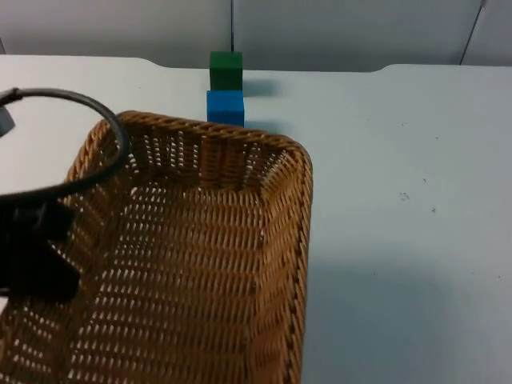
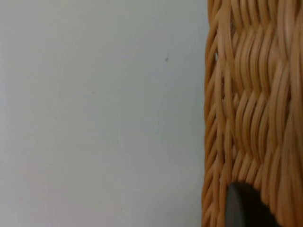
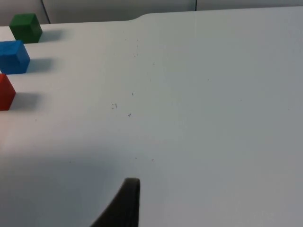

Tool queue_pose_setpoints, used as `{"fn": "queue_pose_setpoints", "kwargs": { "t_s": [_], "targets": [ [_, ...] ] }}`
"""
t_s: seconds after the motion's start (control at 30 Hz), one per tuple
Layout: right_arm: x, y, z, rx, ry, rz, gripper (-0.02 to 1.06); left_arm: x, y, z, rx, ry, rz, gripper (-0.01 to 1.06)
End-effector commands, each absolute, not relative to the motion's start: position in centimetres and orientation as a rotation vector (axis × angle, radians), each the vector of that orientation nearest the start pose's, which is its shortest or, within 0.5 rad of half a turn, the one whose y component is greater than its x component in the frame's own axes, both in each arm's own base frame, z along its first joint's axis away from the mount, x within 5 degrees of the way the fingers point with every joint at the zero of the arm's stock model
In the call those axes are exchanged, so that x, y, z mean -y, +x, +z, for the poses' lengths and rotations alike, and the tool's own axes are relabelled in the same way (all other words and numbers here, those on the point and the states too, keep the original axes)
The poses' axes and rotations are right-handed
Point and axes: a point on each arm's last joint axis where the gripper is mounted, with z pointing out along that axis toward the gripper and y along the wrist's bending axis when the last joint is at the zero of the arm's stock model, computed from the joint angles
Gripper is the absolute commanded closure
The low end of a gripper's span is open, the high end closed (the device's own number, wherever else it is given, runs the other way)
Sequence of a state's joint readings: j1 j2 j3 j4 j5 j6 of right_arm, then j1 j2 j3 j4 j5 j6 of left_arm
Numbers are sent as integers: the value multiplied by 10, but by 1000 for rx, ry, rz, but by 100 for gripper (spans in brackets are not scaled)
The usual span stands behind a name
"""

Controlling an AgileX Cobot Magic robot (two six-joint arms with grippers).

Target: Pick up the basket with the left hand and place the blue cube into the basket with the right hand.

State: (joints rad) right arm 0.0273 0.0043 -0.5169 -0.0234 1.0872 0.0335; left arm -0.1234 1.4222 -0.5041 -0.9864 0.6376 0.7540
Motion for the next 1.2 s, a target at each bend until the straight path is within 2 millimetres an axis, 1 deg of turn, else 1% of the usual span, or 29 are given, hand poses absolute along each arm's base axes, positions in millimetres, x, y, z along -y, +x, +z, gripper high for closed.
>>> {"fn": "queue_pose_setpoints", "kwargs": {
  "t_s": [0.0, 0.03, 0.1, 0.2, 0.23, 0.3, 0.33, 0.43, 0.57, 0.7, 0.8, 0.97, 1.07, 1.17],
  "targets": [
    [2, -7, 279, -2052, 8, 6, 0, 54, 210, 187, -2760, 113, -757, 105],
    [2, -7, 279, -2052, 8, 6, 0, 54, 210, 187, -2760, 113, -757, 105],
    [2, -7, 279, -2052, 8, 6, 0, 39, 219, 199, -2748, 86, -742, 105],
    [2, -7, 279, -2052, 8, 6, 0, 18, 229, 211, -2709, -2, -721, 105],
    [2, -7, 279, -2052, 8, 6, 0, 18, 229, 211, -2709, -2, -721, 105],
    [2, -7, 279, -2052, 8, 6, 0, 2, 233, 217, -2689, -52, -682, 105],
    [2, -7, 279, -2052, 8, 6, 0, -3, 235, 218, -2686, -66, -678, 105],
    [2, -7, 279, -2052, 8, 6, 0, -8, 238, 218, -2691, -53, -689, 105],
    [2, -7, 279, -2052, 8, 6, 0, -14, 243, 212, -2708, -53, -715, 105],
    [2, -7, 279, -2052, 8, 6, 0, -19, 248, 206, -2676, -36, -833, 105],
    [2, -7, 279, -2052, 8, 6, 0, -24, 251, 207, -2675, -46, -847, 105],
    [2, -7, 279, -2052, 8, 6, 0, -24, 251, 208, -2673, -45, -845, 105],
    [1, -7, 280, -2045, -14, 10, 0, -24, 251, 208, -2673, -45, -845, 105],
    [-4, -8, 290, -1969, -110, 20, 0, -24, 251, 208, -2676, -42, -849, 105]
  ]
}}
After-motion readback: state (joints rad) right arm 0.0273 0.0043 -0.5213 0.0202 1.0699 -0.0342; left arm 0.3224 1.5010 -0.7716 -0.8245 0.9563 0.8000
